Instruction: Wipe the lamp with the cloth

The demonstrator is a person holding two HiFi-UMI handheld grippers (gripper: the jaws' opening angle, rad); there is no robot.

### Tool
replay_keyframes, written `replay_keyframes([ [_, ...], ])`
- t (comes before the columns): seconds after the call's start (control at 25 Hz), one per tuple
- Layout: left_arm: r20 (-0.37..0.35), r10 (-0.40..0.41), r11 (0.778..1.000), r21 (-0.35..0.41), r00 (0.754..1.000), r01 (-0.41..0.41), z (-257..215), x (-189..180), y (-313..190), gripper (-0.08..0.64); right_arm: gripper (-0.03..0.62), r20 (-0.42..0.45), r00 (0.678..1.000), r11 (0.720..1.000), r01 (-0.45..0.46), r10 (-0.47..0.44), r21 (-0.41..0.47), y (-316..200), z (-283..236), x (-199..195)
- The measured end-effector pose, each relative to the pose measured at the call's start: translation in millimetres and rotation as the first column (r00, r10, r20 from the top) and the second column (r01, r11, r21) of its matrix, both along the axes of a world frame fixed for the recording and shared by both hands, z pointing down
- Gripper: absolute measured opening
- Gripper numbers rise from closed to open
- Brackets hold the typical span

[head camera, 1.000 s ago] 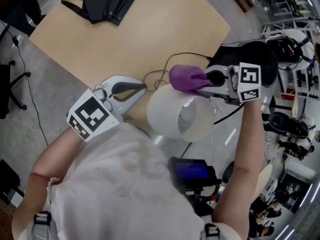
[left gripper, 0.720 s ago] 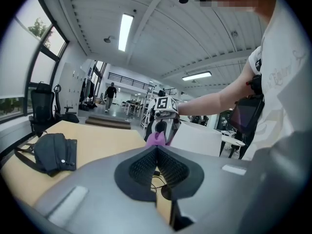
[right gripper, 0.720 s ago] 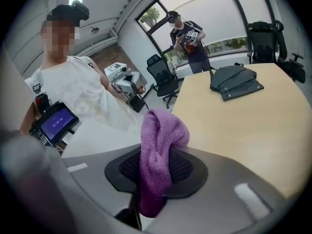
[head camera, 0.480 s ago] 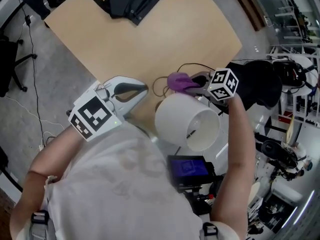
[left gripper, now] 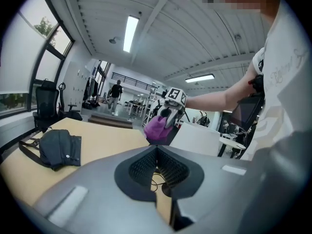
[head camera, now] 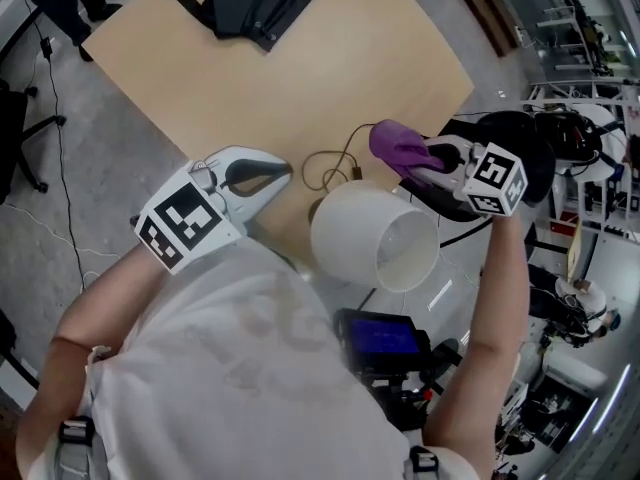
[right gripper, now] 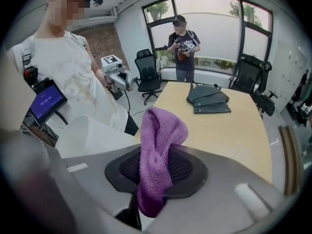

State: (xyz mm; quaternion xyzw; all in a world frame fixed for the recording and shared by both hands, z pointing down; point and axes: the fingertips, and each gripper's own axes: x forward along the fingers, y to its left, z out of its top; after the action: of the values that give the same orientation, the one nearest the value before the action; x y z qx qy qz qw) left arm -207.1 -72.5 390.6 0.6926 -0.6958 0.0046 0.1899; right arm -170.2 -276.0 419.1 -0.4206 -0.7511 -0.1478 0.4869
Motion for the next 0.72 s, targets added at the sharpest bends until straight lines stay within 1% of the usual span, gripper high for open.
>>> replay_keyframes([
  [0.16, -0.016, 0.044, 0.999, -0.002, 0.999, -0.044, 4.2, 5.2, -7.2, 0.002, 0.106, 0.052, 0.997, 0.998, 0.049, -0.048, -0.025, 21.9, -63.3, 16.2],
  [0.24, -0.017, 0.066, 0.998, -0.002, 0.998, -0.066, 5.8, 6.7, -11.9, 0.002, 0.106, 0.047, 0.994, 0.995, 0.099, -0.098, -0.02, 36.8, -80.9, 22.8],
  [0.32, -0.018, 0.082, 0.997, -0.001, 0.997, -0.082, 6.6, 7.2, -16.1, 0.002, 0.106, 0.019, 0.988, 0.988, 0.152, -0.152, -0.02, 53.5, -88.1, 26.2],
  [0.44, -0.024, 0.093, 0.996, 0.008, 0.995, -0.093, 4.5, 8.1, -18.0, 0.002, 0.106, -0.068, 0.969, 0.971, 0.237, -0.239, -0.039, 79.2, -80.9, 31.9],
  [0.52, -0.03, 0.088, 0.996, 0.01, 0.996, -0.087, 4.1, 6.6, -16.0, 0.002, 0.106, -0.152, 0.944, 0.956, 0.289, -0.294, -0.053, 92.0, -66.8, 36.5],
  [0.64, -0.039, 0.066, 0.998, 0.005, 0.997, -0.066, 5.8, 1.2, -10.8, 0.002, 0.106, -0.276, 0.903, 0.944, 0.326, -0.328, -0.054, 97.7, -40.2, 40.3],
  [0.72, -0.048, 0.045, 0.999, -0.002, 0.998, -0.045, 8.5, -4.3, -5.0, 0.002, 0.106, -0.339, 0.878, 0.937, 0.349, -0.339, -0.032, 96.5, -18.5, 39.3],
])
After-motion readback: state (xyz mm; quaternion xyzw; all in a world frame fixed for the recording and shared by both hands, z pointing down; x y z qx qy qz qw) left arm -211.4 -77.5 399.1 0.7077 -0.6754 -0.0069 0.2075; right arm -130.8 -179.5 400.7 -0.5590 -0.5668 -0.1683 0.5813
